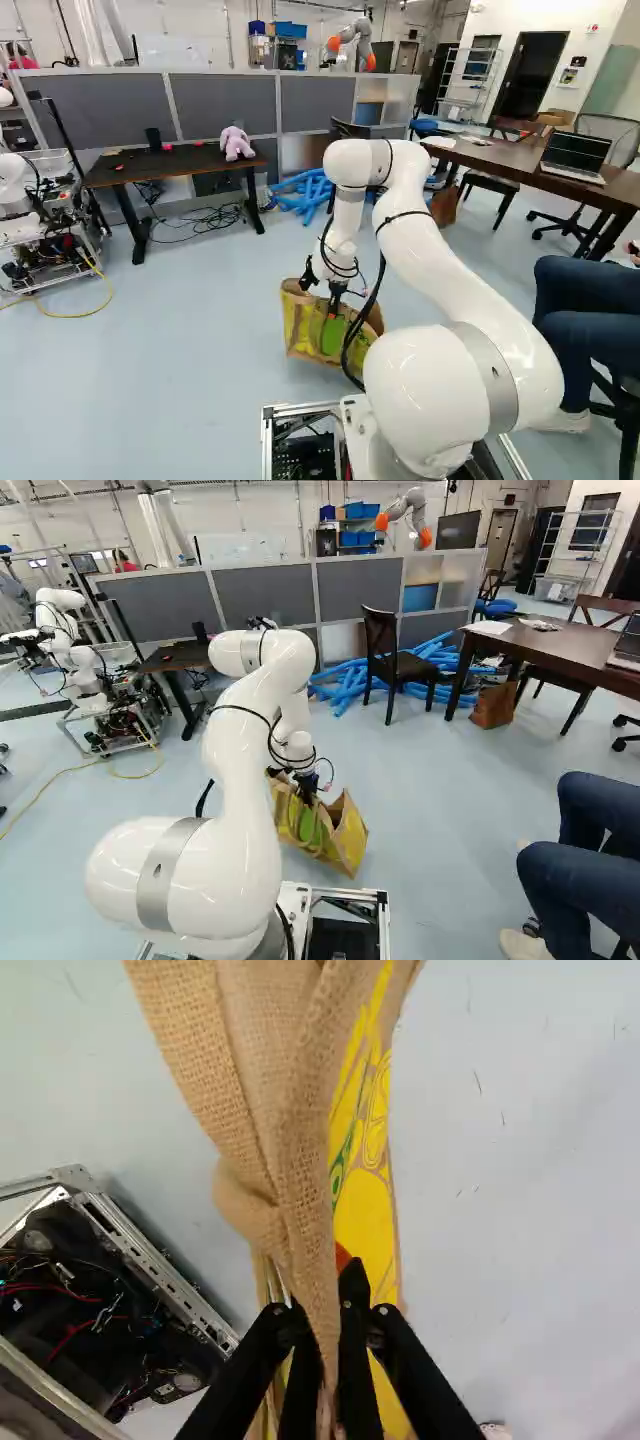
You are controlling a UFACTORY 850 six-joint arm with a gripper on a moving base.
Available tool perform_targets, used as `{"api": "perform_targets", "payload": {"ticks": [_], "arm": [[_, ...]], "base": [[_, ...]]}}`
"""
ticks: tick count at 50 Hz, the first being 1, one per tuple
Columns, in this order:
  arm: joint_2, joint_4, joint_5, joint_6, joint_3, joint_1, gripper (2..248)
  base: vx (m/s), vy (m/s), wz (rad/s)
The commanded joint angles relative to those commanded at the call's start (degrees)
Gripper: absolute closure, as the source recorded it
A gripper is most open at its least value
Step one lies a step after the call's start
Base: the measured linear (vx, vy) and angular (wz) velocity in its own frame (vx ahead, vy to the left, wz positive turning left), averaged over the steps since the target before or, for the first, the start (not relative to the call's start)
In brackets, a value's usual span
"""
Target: Pick up the bag on the ground and place it on the table
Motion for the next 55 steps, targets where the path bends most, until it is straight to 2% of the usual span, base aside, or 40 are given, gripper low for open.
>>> {"api": "perform_targets", "payload": {"ticks": [15,26,55], "arm": [[4.1,0.4,0.4,0.0,5.4,2.6,228],[7.2,2.0,0.4,0.0,9.4,4.1,228],[15.3,8.9,0.4,0.0,19.0,5.7,228]], "base": [[0.000,0.000,0.000],[0.000,0.000,0.000],[0.000,0.000,0.000]]}}
